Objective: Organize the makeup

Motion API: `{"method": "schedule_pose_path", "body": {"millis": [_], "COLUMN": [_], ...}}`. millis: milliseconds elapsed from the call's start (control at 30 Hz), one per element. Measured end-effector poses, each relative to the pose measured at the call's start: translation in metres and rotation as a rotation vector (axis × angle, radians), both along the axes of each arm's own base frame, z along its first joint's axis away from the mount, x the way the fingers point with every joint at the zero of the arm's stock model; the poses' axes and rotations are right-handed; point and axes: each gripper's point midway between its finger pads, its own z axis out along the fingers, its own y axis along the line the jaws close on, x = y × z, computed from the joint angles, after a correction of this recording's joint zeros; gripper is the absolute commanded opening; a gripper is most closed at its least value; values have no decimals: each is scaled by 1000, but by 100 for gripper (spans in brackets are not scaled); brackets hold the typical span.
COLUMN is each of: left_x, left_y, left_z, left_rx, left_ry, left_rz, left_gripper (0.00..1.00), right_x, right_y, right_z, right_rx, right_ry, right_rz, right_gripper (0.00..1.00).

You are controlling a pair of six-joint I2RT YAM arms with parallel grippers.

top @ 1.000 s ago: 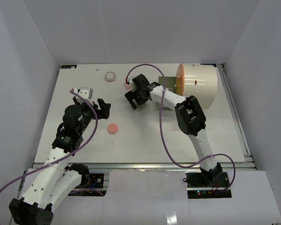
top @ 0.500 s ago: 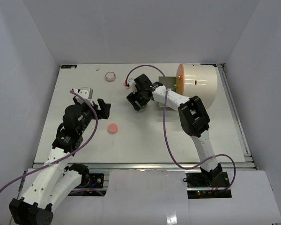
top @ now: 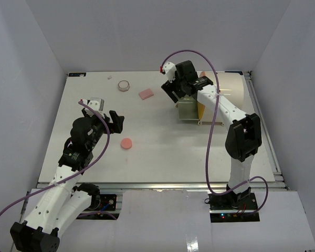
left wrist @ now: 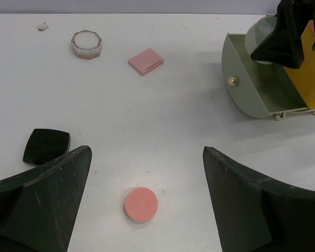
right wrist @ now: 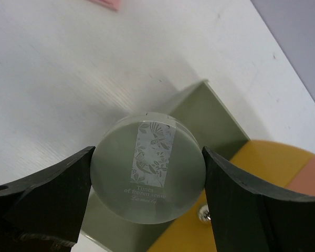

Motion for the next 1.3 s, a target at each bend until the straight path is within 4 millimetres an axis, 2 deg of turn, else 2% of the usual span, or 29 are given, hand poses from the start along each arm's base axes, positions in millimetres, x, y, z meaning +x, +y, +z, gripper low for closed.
{"method": "schedule_pose_path", "body": {"millis": [100, 233, 267, 600, 767, 900, 967, 1033, 1100, 1200, 1300], "left_x": [1, 1, 2, 4, 6, 12, 18, 25, 36, 49, 50], "left_y": [0, -1, -1, -1, -1, 4, 10, 19, 31, 49, 67], "left_z": [-1, -3, -3, -8, -14, -23, -34, -50, -69, -106, -140], "left_rx": [1, 3, 4, 9, 15, 13, 10, -1, -31, -99, -168], "left_ry": [4, 10, 11, 26, 44, 76, 118, 180, 255, 399, 532], "left_rz": [0, 0, 0, 0, 7, 48, 83, 121, 163, 224, 315], "left_gripper": [98, 98, 98, 98, 98, 98, 96, 92, 89, 86, 90], "right_x": [4, 4, 3, -3, -12, -41, -65, -92, -119, -157, -178], "right_y": [-24, -31, -32, -31, -23, -11, -4, 5, 11, 13, 11], "right_z": [-17, -29, -31, -42, -31, 3, 25, 47, 57, 44, 25], "right_rx": [-58, -108, -116, -152, -101, 21, 112, 207, 284, 347, 380], "right_ry": [23, 33, 36, 50, 52, 42, 40, 40, 58, 132, 202], "right_rz": [-34, -28, -24, 18, 69, 183, 269, 380, 485, 591, 632], "right_gripper": [53, 85, 90, 90, 90, 90, 91, 97, 100, 95, 95]}}
